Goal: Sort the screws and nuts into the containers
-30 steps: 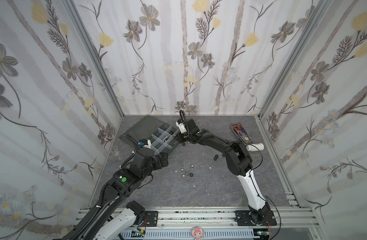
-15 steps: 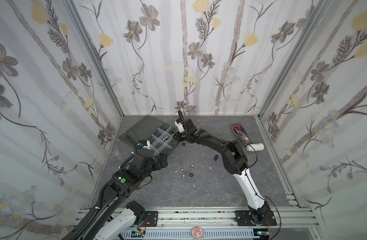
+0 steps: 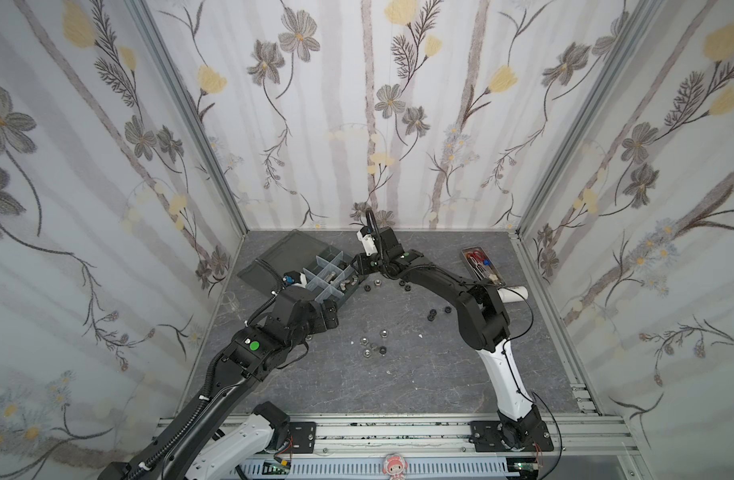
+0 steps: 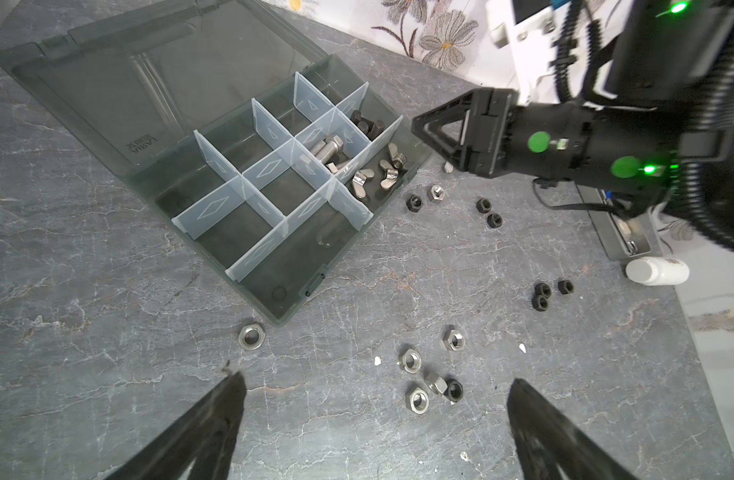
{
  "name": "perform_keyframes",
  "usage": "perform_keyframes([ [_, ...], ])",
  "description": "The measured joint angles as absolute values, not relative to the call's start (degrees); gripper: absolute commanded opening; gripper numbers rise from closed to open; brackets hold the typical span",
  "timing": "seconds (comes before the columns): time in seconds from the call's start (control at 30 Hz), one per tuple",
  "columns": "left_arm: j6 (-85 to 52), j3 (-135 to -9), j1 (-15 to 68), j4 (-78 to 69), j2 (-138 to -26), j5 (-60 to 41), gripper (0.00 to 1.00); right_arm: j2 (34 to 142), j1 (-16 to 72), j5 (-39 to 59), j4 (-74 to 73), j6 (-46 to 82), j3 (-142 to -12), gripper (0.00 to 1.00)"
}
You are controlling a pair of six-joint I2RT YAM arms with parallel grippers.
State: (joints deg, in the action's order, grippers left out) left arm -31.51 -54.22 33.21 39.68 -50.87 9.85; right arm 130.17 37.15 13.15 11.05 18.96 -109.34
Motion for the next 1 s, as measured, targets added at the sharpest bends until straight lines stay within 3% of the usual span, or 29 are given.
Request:
perform_keyframes([
  [0.5, -26.5, -67.3, 33.6, 36.1, -74.6, 7.6, 0.89, 102.5, 27.0, 13.9, -3.6, 22.1, -70.5, 0.41],
  [0.73, -25.2, -75.1, 34.5, 34.9, -86.0, 6.3, 0.82, 94.5, 23.2, 14.3, -8.0, 23.5, -59.5, 0.41],
  [1.0, -23.6, -86.2, 35.4, 34.2, -99.5, 5.5, 0.68, 86.6, 20.0, 14.5, -11.2, 24.6, -51.9, 0.41],
])
